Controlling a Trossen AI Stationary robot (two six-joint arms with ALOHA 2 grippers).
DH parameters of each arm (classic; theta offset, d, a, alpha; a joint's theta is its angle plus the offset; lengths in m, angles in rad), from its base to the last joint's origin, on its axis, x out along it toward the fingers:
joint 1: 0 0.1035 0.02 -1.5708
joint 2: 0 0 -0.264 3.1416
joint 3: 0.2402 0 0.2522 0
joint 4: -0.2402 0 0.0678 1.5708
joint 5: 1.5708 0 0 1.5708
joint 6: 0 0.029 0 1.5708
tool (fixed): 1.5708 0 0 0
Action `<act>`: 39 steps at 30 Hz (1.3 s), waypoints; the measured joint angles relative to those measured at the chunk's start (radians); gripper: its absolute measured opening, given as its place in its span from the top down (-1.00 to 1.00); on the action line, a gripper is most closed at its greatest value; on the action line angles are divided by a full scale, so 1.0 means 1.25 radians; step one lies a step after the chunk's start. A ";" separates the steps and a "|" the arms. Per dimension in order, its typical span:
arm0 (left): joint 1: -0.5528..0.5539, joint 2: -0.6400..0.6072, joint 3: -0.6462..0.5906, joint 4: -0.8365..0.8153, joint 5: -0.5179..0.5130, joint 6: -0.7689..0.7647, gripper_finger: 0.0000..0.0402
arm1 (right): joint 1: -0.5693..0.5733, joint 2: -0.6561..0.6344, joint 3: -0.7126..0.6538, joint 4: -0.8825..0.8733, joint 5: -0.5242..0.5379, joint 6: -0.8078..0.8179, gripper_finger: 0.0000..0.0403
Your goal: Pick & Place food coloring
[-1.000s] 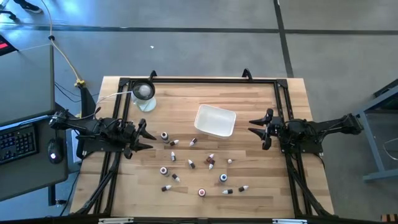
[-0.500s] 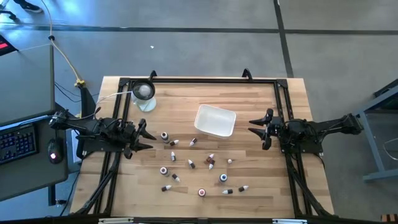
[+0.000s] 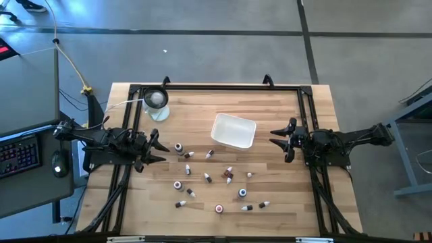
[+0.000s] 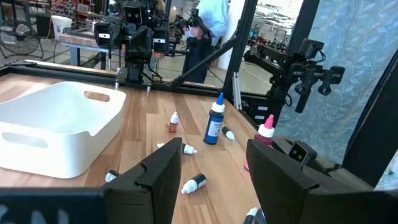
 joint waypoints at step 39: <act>-0.001 0.033 -0.002 0.040 -0.034 -0.106 0.11 | -0.001 0.000 0.000 0.010 0.009 -0.006 0.16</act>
